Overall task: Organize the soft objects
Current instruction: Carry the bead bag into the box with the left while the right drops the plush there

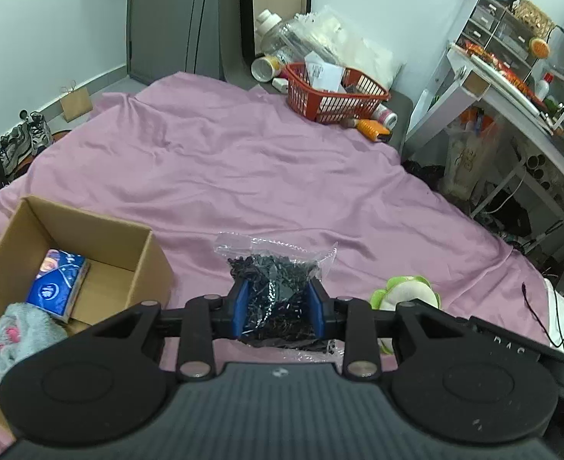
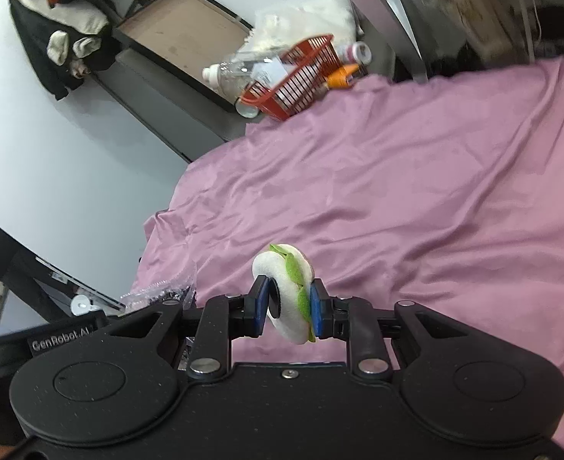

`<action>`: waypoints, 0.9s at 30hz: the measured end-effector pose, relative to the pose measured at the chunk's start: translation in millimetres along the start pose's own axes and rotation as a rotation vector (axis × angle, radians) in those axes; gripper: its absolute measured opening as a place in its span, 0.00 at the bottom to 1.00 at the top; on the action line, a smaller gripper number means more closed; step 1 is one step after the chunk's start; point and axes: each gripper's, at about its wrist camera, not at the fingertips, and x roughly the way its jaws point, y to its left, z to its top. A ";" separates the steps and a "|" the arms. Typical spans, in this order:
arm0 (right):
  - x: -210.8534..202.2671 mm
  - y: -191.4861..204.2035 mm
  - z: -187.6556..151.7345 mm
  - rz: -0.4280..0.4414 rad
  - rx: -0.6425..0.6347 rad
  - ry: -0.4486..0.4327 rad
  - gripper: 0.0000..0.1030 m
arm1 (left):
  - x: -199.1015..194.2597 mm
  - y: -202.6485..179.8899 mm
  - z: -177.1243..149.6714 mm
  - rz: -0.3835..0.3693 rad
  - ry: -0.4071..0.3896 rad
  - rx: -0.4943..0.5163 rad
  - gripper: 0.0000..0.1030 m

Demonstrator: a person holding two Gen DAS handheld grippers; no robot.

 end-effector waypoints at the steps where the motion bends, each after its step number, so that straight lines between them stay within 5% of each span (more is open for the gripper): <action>1: -3.1 4.4 -1.4 -0.003 -0.012 -0.008 0.22 | -3.7 1.4 -0.1 -0.001 -0.006 -0.001 0.31; 27: -38.9 81.1 -29.1 -0.060 -0.099 -0.146 0.22 | -67.8 87.1 13.9 -0.035 -0.100 -0.059 0.31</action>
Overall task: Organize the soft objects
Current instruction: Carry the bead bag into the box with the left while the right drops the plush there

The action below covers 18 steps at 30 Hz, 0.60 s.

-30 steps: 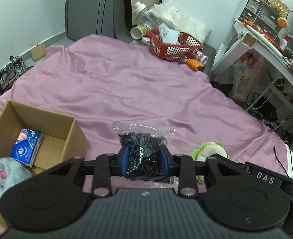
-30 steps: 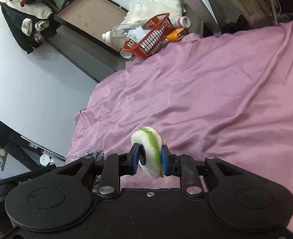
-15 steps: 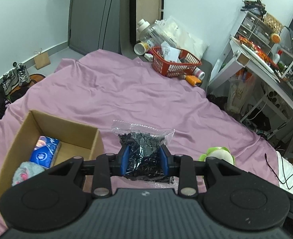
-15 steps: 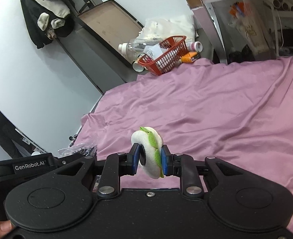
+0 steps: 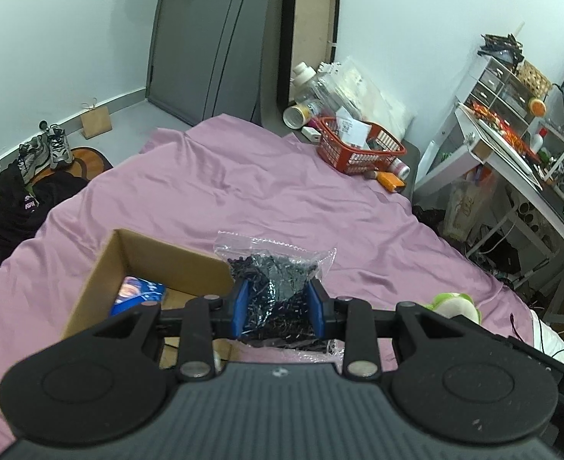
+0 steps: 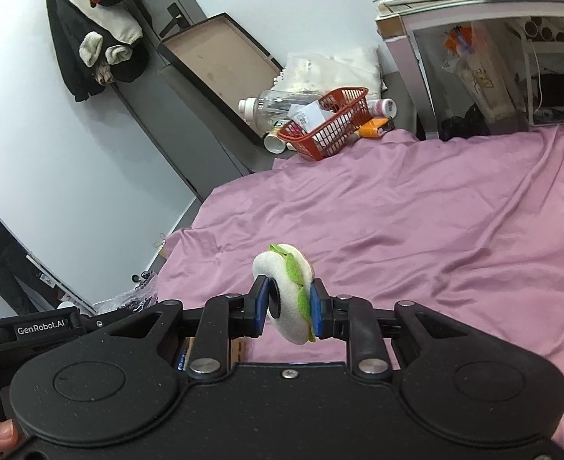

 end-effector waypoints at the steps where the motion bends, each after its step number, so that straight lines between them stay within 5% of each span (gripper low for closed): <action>1: -0.6 3.6 -1.3 0.001 -0.007 -0.003 0.22 | -0.9 3.9 0.8 -0.001 -0.001 -0.003 0.31; 18: 13.2 61.0 -15.1 0.018 -0.091 0.002 0.22 | -4.9 71.4 12.9 0.002 -0.001 -0.061 0.31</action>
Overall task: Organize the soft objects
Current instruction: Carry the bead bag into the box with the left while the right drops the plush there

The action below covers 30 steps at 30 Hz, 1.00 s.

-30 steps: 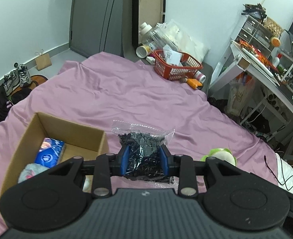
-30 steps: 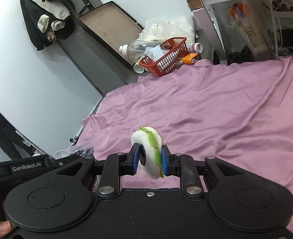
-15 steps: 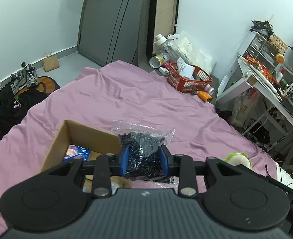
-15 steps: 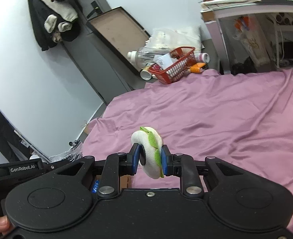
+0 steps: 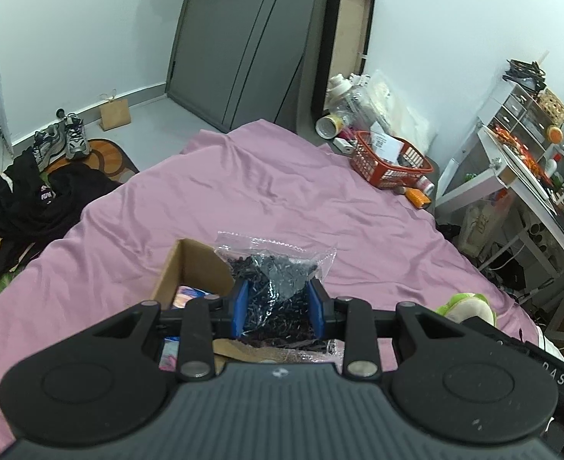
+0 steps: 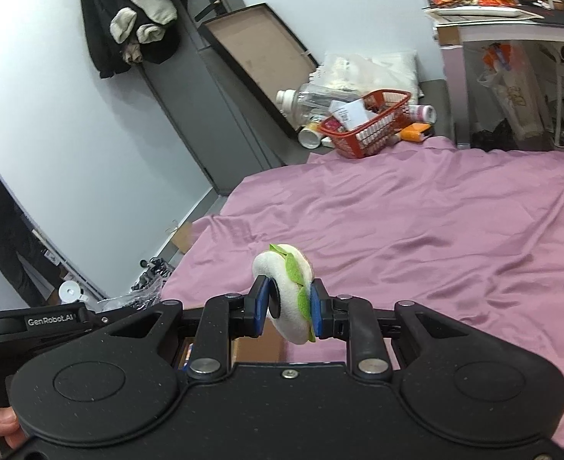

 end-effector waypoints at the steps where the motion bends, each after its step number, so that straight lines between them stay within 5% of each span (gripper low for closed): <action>1: 1.4 3.2 -0.6 0.002 -0.006 0.002 0.22 | 0.7 2.9 0.4 0.000 0.001 -0.003 0.31; 21: 42.3 44.0 -13.4 0.062 -0.059 0.085 0.22 | 61.7 39.5 -4.4 -0.038 0.164 -0.112 0.38; 30: 61.3 62.0 -19.5 0.129 -0.069 0.111 0.27 | 61.7 48.0 7.2 -0.002 0.149 -0.102 0.45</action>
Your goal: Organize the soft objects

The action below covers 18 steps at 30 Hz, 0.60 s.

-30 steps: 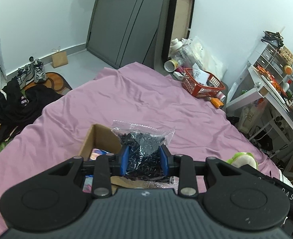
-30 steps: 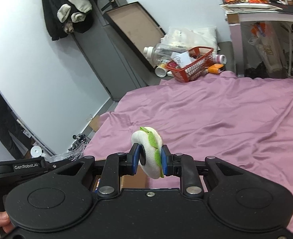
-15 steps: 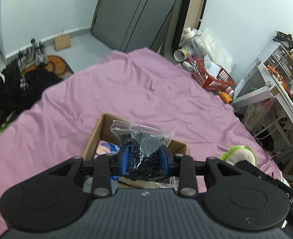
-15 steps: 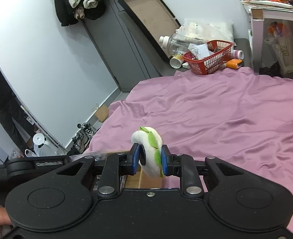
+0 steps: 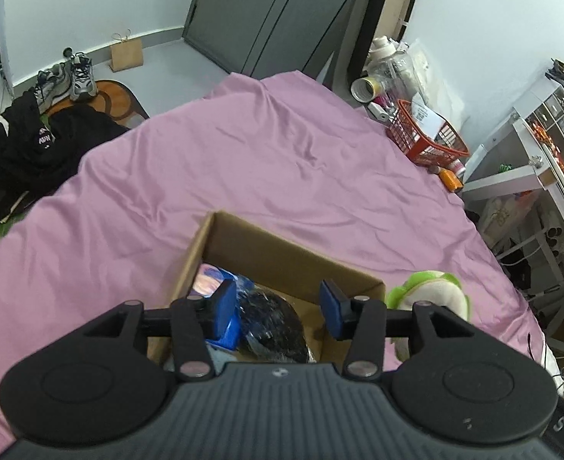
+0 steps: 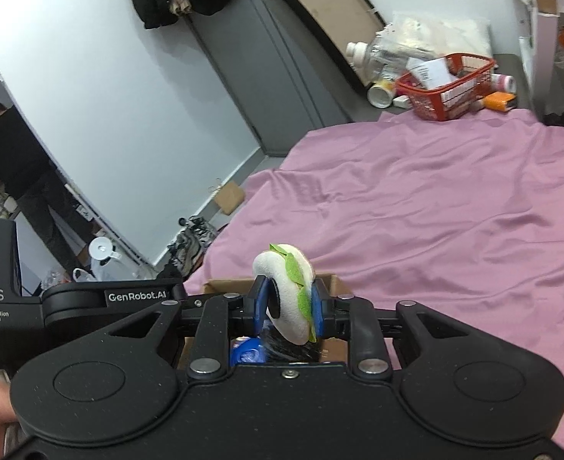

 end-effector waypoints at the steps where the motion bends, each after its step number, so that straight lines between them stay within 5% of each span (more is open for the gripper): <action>1: 2.1 0.9 -0.3 0.010 0.006 0.003 0.33 | -0.3 0.6 1.4 0.002 -0.001 0.001 0.45; 9: -5.2 -9.4 5.2 -0.026 0.041 0.007 0.40 | -5.8 -0.2 4.4 0.020 -0.002 0.014 0.46; 18: -23.6 -14.2 0.3 -0.072 0.043 0.032 0.47 | -24.5 -11.5 -4.6 0.029 0.002 0.046 0.74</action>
